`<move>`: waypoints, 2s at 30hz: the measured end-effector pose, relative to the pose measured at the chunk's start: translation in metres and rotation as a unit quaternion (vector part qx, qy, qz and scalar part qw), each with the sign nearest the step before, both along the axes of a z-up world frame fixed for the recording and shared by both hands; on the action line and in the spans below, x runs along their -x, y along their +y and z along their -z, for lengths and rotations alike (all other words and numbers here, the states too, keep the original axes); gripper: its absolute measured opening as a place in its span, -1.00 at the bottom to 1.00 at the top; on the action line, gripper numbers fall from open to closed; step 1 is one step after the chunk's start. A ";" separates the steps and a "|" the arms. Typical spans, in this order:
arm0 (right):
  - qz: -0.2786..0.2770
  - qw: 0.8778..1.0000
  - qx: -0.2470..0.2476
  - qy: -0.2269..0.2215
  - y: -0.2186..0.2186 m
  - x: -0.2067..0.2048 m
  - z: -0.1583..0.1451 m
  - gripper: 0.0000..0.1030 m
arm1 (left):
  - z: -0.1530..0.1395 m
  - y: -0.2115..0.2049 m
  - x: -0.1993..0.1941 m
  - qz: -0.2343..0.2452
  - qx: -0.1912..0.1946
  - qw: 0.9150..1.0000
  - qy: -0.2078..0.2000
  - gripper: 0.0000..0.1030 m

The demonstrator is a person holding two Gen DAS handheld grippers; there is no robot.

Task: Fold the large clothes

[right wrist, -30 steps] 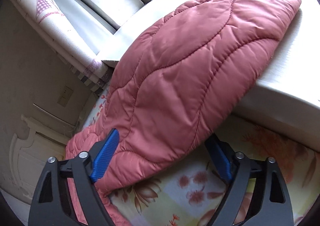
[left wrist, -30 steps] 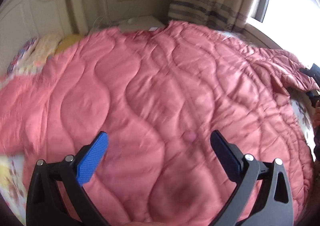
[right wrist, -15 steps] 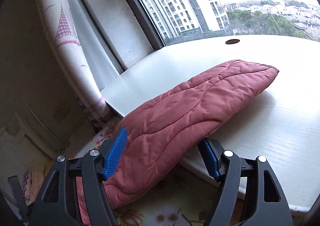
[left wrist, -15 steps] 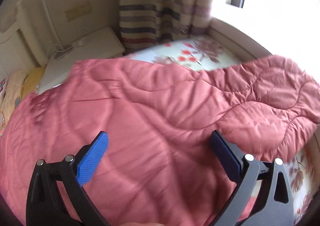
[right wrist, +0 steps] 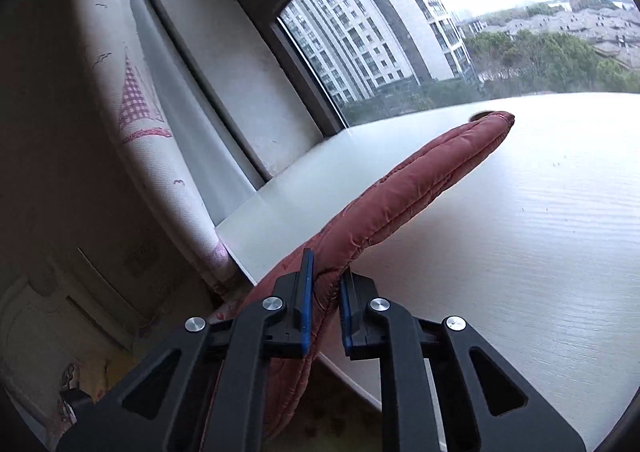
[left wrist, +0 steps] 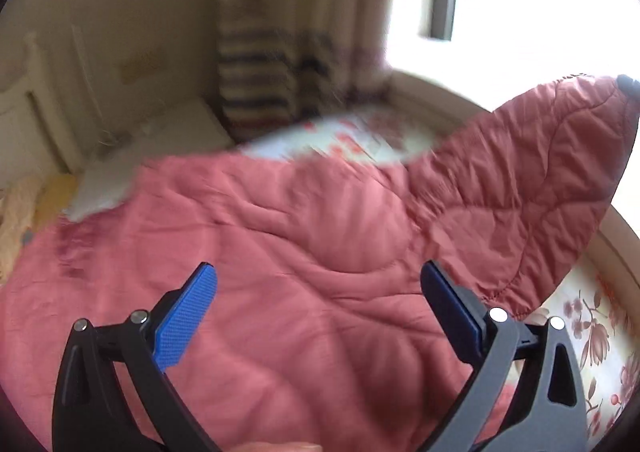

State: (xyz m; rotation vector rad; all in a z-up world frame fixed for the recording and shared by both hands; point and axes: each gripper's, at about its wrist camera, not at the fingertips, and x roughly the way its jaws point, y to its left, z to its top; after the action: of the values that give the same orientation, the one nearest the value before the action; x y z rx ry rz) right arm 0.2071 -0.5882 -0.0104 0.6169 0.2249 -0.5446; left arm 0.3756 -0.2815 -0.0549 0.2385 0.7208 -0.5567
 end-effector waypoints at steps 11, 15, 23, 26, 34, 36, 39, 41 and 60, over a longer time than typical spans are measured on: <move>-0.219 0.922 0.317 0.024 0.266 -0.061 -0.066 -0.73 | -0.030 0.269 -0.011 -0.281 0.208 0.935 0.064 0.95; -0.364 0.834 0.397 0.122 0.382 -0.090 -0.007 -0.26 | -0.012 0.337 0.010 -0.335 0.192 0.919 0.078 0.95; -0.456 0.764 0.416 0.188 0.434 -0.068 0.052 0.41 | 0.033 0.335 0.036 -0.283 0.097 0.950 0.095 0.96; -0.422 0.811 0.367 0.172 0.401 -0.057 0.028 0.48 | 0.044 0.303 0.028 -0.269 -0.038 0.958 0.094 0.96; -0.320 0.903 0.195 0.212 0.291 -0.044 0.051 0.63 | 0.016 0.311 0.001 -0.265 0.120 0.948 0.130 0.94; -0.307 0.913 0.142 0.228 0.275 -0.047 0.060 0.63 | 0.017 0.298 -0.016 -0.230 0.156 0.949 0.147 0.67; -0.288 0.933 0.072 0.204 0.250 -0.045 0.065 0.63 | 0.029 0.268 -0.029 -0.205 0.129 0.958 0.152 0.07; -0.276 0.943 0.028 0.182 0.231 -0.040 0.069 0.63 | 0.035 0.254 -0.025 -0.209 0.083 0.966 0.128 -0.39; -0.159 0.983 0.003 0.090 0.188 -0.003 0.050 0.29 | 0.039 0.302 0.024 -0.271 0.111 0.953 0.083 -0.74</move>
State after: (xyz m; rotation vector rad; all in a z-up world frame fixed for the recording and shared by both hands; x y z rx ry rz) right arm 0.2100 -0.4004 -0.0609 0.5129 0.4830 -0.2904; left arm 0.3513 0.0205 -0.0939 -0.2183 0.8390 -0.1277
